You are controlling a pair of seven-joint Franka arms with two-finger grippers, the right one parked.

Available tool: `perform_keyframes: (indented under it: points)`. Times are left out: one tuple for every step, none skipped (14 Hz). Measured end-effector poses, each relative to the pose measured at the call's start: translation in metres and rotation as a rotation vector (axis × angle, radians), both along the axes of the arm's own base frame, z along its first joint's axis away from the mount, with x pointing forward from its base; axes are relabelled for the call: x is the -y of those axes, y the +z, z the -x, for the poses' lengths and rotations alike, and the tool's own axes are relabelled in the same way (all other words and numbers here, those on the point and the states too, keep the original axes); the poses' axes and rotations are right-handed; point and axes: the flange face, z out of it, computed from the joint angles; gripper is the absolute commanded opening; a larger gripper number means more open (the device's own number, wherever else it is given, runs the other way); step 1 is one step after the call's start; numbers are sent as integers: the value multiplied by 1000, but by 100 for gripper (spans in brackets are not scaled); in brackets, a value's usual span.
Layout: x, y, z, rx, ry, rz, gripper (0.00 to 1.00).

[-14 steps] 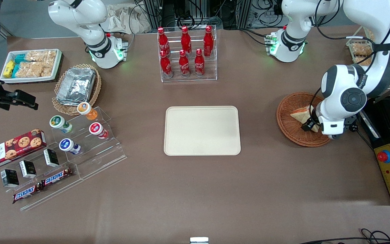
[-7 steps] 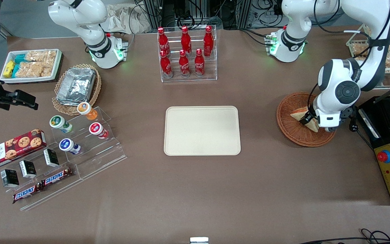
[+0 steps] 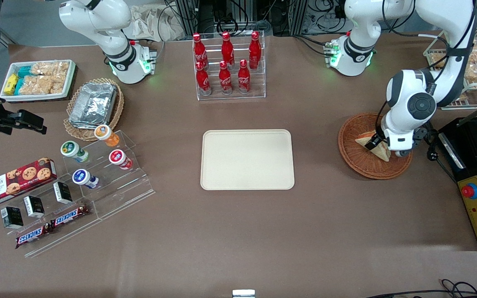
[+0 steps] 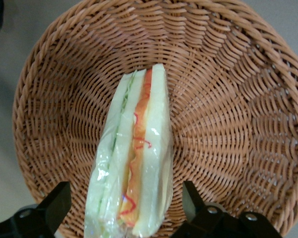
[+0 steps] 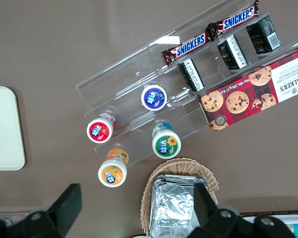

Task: Place sandwich from basket to tray
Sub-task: 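Close the left gripper on the wrapped sandwich, then lift the sandwich and carry it over the cream tray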

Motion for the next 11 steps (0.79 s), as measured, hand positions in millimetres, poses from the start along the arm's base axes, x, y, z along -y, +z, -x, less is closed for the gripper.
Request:
perform_keyframes:
  points:
    - [-3, -2, 1, 10, 6, 3, 86]
    - [-5, -4, 3, 17, 8, 6, 56]
    - [-5, -7, 4, 21, 9, 8, 22]
    - [-5, -8, 4, 24, 8, 9, 3]
    - [-4, -10, 4, 28, 7, 11, 0]
    - [-4, -11, 3, 31, 7, 12, 0]
    - [-4, -12, 3, 35, 6, 14, 0]
    - [-4, -13, 2, 39, 5, 15, 0]
    - [-4, -12, 2, 42, 5, 15, 0]
    - [-4, -9, 0, 48, 3, 15, 0]
    - [-4, -2, -2, 59, -7, 14, 0]
